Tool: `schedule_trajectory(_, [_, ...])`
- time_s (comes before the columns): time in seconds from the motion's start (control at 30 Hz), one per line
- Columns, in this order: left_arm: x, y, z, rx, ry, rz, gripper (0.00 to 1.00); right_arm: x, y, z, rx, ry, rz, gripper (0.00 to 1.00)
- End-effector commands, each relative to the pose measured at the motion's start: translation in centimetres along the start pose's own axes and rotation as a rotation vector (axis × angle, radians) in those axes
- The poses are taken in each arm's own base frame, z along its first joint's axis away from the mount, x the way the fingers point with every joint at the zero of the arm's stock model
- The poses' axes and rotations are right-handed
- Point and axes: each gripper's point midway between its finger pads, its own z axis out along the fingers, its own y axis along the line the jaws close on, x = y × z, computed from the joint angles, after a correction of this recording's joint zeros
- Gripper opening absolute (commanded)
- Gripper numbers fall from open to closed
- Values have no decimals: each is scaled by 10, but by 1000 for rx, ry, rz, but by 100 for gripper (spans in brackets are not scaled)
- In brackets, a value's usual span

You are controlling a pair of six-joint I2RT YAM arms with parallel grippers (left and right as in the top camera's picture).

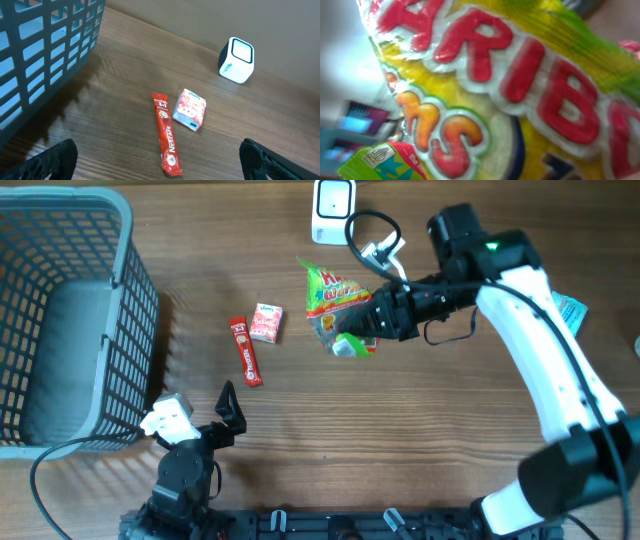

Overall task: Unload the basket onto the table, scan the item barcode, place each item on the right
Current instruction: 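Lift the Haribo bag up to the white scanner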

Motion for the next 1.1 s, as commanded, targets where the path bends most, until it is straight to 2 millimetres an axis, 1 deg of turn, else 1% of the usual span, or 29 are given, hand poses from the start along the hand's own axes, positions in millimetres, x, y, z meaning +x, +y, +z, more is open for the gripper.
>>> schedule_trajectory(0.0, [0, 1, 0, -2, -7, -14, 100, -5, -54, -40, 584, -86, 385, 5])
schedule_trajectory(0.03, [0, 1, 0, -2, -7, -13, 100, -6, -71, -62, 783, -159, 450, 5])
schedule_trajectory(0.07, [0, 1, 0, -2, -7, -13, 100, -9, -80, -87, 971, -257, 498, 5])
schedule_trajectory(0.1, [0, 1, 0, -2, -7, -14, 100, -22, -80, -101, 1073, -342, 462, 5])
schedule_trajectory(0.17, [0, 1, 0, -2, -7, -13, 100, -33, -83, -105, 1116, -382, 421, 5])
schedule_trajectory(0.23, [0, 1, 0, -2, -7, -13, 100, -38, -89, -111, 1160, -435, 446, 5])
schedule_trajectory(0.3, [0, 1, 0, -2, -7, -13, 100, -39, -102, -123, 1237, -500, 504, 5])
schedule_trajectory(0.33, [0, 1, 0, -2, -7, -13, 100, -42, -113, -124, 1265, -512, 502, 5])
schedule_trajectory(0.43, [0, 1, 0, -2, -7, -13, 100, -54, -159, -107, 1281, -452, 426, 5])
schedule_trajectory(0.47, [0, 1, 0, -2, -7, -13, 100, -58, -179, -96, 1271, -432, 411, 5])
schedule_trajectory(0.5, [0, 1, 0, -2, -6, -13, 100, -62, -194, -84, 1252, -429, 405, 5])
schedule_trajectory(0.57, [0, 1, 0, -2, -7, -13, 100, -74, -209, -68, 1204, -451, 377, 5])
schedule_trajectory(0.63, [0, 1, 0, -2, -7, -13, 100, -93, -214, -45, 1108, -479, 325, 4])
schedule_trajectory(0.7, [0, 1, 0, -2, -7, -13, 100, -114, -220, -26, 1107, -504, 196, 5])
schedule_trajectory(0.73, [0, 1, 0, -2, -7, -14, 100, -124, -227, -21, 1144, -533, 140, 5])
schedule_trajectory(0.83, [0, 1, 0, -2, -7, -13, 100, -154, -255, -20, 1355, -622, -98, 5])
schedule_trajectory(0.87, [0, 1, 0, -2, -7, -13, 100, -162, -267, -28, 1452, -653, -187, 4])
schedule_trajectory(0.93, [0, 1, 0, -2, -7, -14, 100, -172, -280, -45, 1568, -715, -272, 5])
schedule_trajectory(0.97, [0, 1, 0, -2, -7, -13, 100, -176, -285, -50, 1602, -724, -307, 5])
schedule_trajectory(1.07, [0, 1, 0, -2, -7, -13, 100, -184, -308, -52, 1681, -708, -381, 5])
